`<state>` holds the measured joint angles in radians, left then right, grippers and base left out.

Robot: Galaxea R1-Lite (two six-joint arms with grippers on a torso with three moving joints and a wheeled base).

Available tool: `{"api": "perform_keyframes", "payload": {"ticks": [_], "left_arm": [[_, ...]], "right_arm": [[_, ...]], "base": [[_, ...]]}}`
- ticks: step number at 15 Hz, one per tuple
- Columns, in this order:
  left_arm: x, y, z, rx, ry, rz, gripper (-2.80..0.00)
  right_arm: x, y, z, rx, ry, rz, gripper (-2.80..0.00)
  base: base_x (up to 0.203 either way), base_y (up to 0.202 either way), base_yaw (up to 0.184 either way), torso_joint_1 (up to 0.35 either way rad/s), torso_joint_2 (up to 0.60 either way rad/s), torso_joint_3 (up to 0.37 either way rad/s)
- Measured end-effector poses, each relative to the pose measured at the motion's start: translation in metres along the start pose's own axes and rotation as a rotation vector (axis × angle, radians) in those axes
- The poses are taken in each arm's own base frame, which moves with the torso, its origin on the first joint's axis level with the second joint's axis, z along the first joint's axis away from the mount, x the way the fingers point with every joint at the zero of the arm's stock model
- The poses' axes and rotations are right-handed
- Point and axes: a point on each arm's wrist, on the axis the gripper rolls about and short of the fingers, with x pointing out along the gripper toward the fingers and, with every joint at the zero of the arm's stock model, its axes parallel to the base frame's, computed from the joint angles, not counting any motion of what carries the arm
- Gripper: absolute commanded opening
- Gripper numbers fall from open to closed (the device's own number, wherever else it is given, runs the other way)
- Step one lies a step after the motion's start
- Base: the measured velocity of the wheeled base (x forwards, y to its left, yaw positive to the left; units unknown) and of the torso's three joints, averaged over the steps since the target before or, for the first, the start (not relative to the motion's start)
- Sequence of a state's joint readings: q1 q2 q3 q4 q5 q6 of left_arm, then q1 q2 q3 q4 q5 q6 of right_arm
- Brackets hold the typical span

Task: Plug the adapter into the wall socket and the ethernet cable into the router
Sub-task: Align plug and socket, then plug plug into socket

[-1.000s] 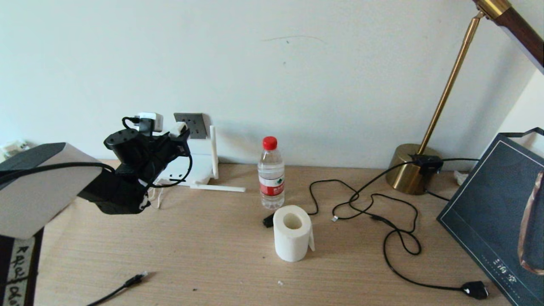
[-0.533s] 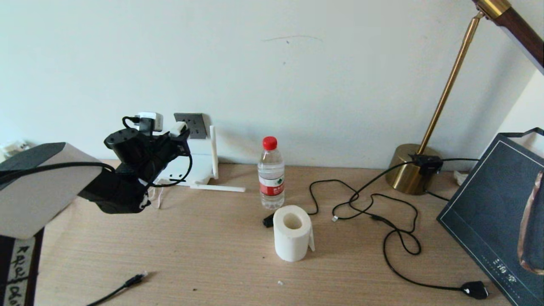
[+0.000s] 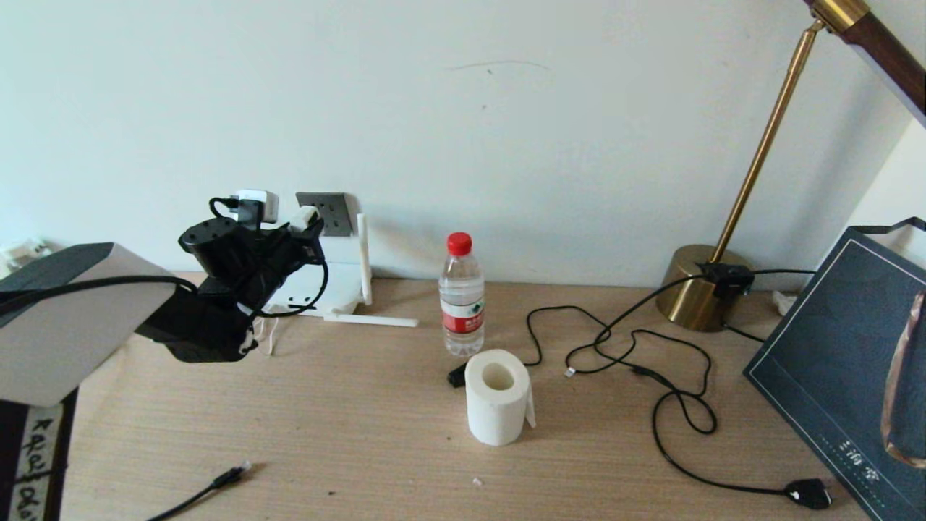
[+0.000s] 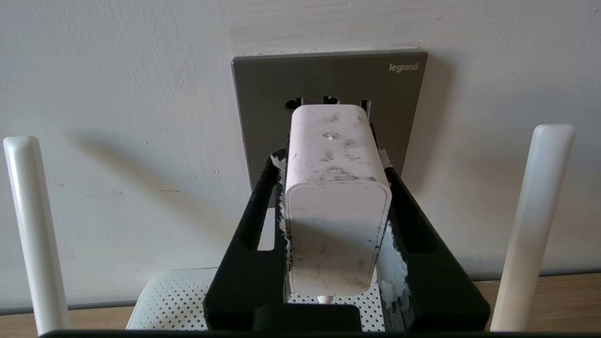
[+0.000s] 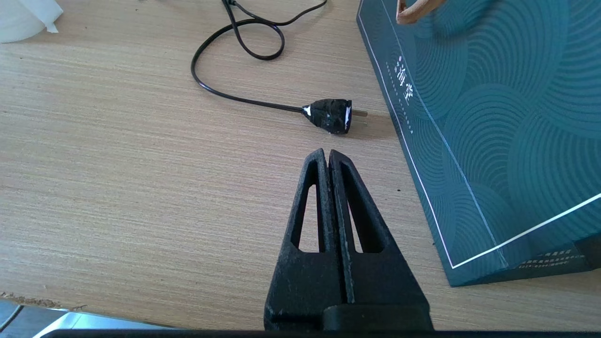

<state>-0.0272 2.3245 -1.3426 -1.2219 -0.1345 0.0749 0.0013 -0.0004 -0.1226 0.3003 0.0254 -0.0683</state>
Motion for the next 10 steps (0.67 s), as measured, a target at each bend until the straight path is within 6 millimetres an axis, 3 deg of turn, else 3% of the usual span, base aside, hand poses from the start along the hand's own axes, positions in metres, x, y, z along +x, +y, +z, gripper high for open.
{"api": "perform_keyframes", "payload": {"ticks": [10], "left_arm": [[0.0068,0.0010,-0.0045,0.000,0.004,0.001,-2.80]], "right_arm": [[0.0000,0.0000,0.0000,0.000,0.000,0.000,-2.80]], "base": [[0.000,0.000,0.000,0.000,0.00,0.000]]}}
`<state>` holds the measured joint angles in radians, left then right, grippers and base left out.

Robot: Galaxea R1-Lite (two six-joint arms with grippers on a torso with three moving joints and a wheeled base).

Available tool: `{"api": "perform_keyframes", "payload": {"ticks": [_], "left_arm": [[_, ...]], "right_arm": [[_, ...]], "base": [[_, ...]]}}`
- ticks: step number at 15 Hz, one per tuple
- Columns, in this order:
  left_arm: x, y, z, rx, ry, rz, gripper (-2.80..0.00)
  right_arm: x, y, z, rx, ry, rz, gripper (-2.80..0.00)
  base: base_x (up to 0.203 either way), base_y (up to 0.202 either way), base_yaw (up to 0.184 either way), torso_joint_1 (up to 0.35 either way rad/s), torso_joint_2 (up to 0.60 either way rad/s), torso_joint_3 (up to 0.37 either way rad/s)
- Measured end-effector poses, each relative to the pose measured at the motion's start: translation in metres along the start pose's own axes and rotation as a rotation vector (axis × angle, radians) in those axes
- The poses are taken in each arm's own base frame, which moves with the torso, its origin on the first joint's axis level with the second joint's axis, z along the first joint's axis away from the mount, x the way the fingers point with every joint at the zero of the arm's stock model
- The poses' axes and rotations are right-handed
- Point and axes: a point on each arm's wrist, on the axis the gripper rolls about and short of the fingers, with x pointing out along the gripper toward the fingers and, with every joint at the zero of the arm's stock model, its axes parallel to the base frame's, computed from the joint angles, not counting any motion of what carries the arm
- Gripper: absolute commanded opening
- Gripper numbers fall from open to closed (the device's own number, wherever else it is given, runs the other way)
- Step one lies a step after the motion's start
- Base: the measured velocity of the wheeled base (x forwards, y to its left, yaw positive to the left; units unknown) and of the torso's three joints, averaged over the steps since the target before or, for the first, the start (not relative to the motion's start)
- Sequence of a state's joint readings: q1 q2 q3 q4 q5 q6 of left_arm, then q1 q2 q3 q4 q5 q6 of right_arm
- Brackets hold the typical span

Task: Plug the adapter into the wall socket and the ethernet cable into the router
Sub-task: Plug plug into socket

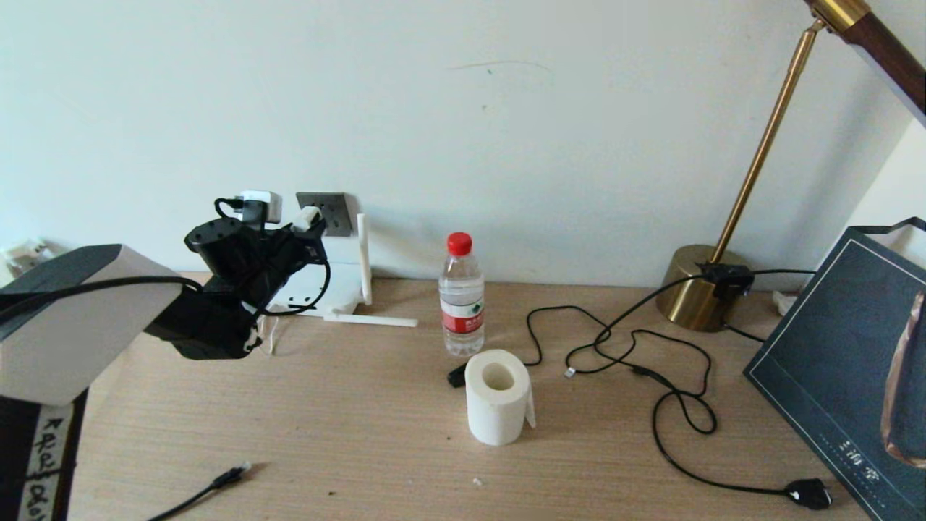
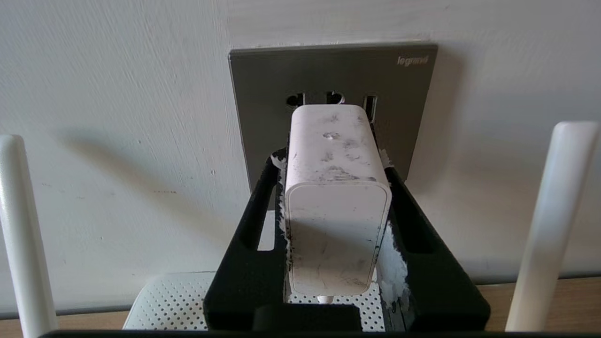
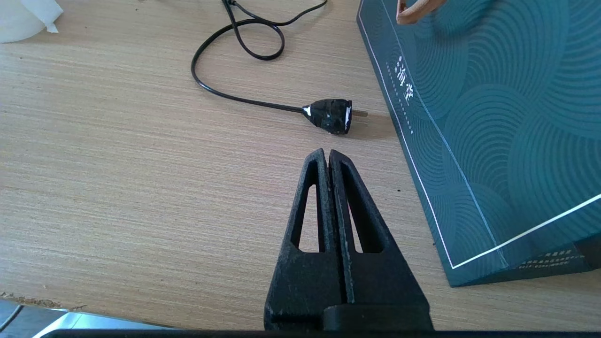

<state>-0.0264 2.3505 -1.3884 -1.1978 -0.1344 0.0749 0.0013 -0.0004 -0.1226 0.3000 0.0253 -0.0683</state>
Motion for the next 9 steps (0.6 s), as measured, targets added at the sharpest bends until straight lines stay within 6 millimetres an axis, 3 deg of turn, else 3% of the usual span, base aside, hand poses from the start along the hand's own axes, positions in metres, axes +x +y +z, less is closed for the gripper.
{"api": "perform_keyframes", "payload": {"ticks": [9], "left_arm": [[0.0087,0.0012,-0.0022,0.001,-0.010,0.001,-2.80]], "right_arm": [[0.0000,0.0000,-0.0001,0.000,0.001,-0.001,-2.80]], "base": [[0.000,0.000,0.000,0.000,0.00,0.000]]}}
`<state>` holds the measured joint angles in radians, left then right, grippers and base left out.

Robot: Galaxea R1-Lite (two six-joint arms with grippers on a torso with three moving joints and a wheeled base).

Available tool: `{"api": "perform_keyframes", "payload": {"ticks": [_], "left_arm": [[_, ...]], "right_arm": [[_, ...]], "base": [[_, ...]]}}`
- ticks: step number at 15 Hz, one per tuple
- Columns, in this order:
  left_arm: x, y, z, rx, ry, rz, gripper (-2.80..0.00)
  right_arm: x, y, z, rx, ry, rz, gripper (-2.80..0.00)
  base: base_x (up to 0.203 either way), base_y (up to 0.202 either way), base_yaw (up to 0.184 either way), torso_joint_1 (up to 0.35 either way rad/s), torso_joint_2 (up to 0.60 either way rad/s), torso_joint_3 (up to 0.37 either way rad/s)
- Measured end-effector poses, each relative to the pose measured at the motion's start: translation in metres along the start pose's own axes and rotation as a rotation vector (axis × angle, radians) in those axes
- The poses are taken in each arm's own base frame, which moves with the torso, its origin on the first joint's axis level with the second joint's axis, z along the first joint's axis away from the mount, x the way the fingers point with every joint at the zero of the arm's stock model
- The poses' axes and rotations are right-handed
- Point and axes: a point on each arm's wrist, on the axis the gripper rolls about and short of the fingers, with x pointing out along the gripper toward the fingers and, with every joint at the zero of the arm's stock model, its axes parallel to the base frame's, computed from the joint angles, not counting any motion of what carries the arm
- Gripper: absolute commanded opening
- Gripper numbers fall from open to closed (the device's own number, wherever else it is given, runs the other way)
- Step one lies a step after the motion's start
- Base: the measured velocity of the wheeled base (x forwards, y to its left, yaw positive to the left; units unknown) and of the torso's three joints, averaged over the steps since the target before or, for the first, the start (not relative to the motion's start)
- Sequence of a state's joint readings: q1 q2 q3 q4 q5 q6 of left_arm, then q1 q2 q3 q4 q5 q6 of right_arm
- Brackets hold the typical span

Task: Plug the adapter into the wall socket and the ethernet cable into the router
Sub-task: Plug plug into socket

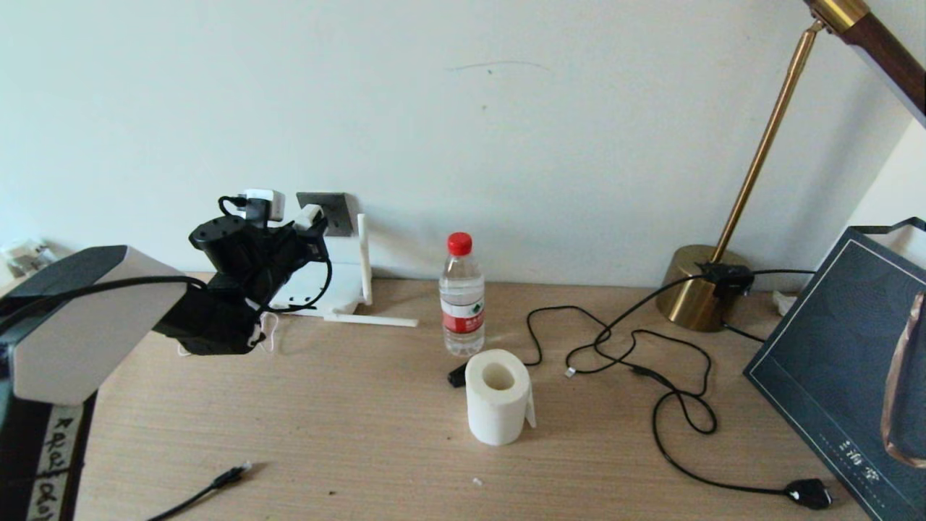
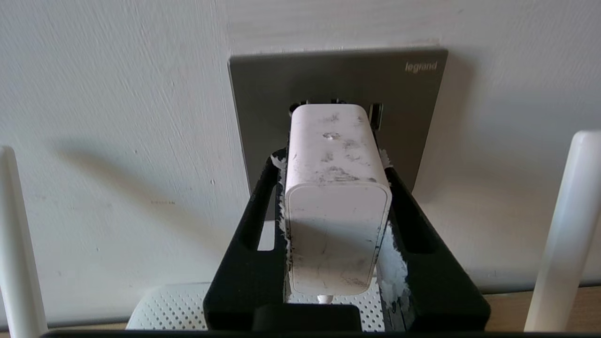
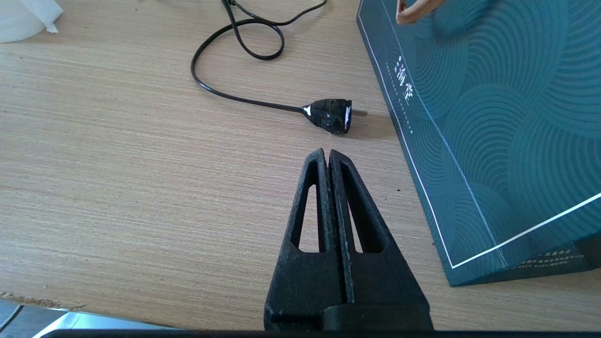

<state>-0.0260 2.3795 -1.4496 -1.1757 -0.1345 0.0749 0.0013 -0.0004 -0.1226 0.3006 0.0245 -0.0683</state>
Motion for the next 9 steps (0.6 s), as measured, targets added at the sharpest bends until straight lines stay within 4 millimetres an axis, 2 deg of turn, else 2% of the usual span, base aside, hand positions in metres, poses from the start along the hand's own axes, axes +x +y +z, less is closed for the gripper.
{"api": "perform_keyframes", "payload": {"ticks": [9], "left_arm": [[0.0032,0.0001,-0.0046,-0.003,0.012,-0.001,-2.80]], "right_arm": [[0.0000,0.0000,0.0000,0.000,0.000,0.000,-2.80]], "base": [[0.000,0.000,0.000,0.000,0.00,0.000]]}}
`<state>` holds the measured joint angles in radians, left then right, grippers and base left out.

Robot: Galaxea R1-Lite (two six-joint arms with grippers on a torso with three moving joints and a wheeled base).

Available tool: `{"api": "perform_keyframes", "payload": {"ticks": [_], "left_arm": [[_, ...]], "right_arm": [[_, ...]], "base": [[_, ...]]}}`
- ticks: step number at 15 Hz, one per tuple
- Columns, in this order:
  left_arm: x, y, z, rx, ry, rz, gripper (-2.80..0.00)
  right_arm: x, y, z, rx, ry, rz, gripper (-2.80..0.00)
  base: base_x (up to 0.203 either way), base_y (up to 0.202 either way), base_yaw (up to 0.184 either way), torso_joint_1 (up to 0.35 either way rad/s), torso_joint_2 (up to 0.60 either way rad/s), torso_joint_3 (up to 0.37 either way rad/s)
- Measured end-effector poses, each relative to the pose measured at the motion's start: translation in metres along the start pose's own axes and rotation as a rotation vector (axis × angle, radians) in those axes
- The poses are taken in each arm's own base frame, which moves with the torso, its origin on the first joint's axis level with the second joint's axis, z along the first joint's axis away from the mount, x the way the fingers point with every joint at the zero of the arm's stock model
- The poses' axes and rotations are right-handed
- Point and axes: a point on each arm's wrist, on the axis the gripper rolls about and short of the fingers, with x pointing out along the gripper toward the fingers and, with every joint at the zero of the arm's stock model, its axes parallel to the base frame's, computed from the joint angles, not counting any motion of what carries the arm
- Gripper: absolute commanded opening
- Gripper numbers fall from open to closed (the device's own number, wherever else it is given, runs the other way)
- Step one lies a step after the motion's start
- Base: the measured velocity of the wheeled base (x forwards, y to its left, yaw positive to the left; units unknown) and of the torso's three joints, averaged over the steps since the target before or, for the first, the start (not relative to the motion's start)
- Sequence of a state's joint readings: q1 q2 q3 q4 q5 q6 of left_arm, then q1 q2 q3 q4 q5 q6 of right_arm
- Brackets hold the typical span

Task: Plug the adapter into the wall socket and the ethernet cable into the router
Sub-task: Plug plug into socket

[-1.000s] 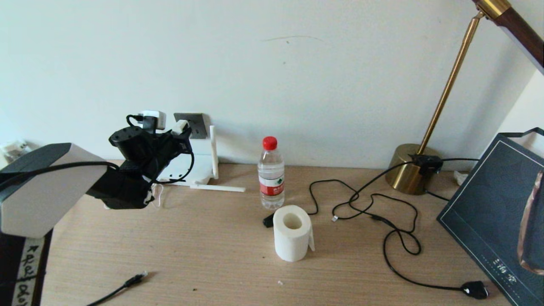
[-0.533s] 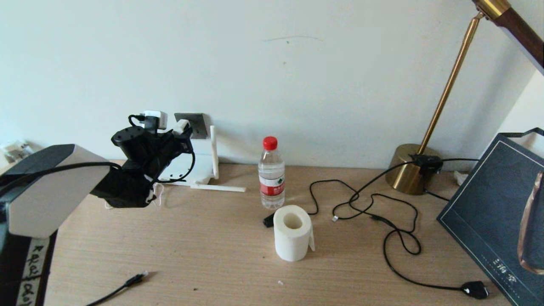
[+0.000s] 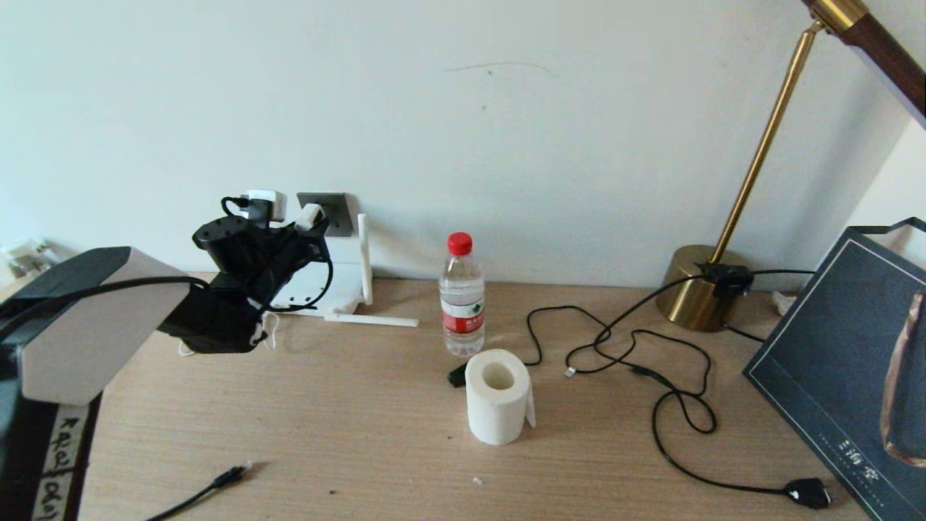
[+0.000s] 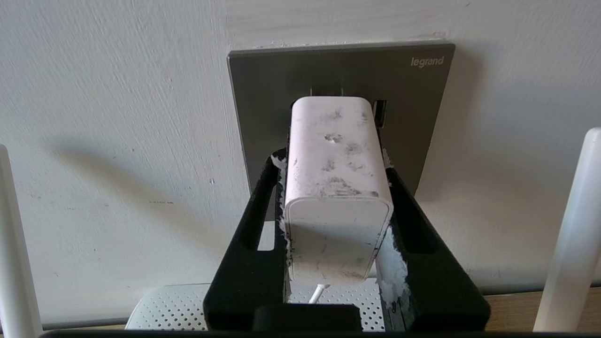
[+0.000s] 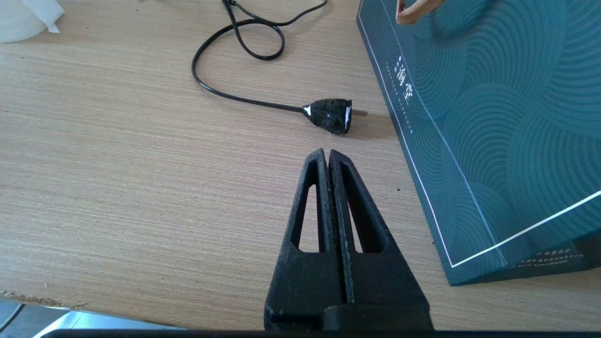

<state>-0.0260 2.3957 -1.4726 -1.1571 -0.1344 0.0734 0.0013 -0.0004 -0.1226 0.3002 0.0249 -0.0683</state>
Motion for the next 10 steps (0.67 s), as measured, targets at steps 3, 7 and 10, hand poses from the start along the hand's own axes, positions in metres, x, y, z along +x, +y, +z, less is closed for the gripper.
{"api": "perform_keyframes", "payload": {"ticks": [3,7,10], "left_arm": [[0.0009,0.0001,-0.0007,0.000,-0.001,0.000,-2.80],[0.0036,0.0000,-0.0016,0.000,-0.003,0.001,-2.80],[0.0039,0.0002,-0.0035,-0.001,0.000,0.004,-2.80]], "right_arm": [[0.0000,0.0000,0.0000,0.000,0.000,0.001,-2.80],[0.0000,0.0000,0.0000,0.000,0.000,0.000,-2.80],[0.0000,0.0000,0.0000,0.000,0.000,0.000,-2.80]], "base": [[0.000,0.000,0.000,0.000,0.00,0.000],[0.000,0.000,0.000,0.000,0.00,0.000],[0.000,0.000,0.000,0.000,0.00,0.000]]}}
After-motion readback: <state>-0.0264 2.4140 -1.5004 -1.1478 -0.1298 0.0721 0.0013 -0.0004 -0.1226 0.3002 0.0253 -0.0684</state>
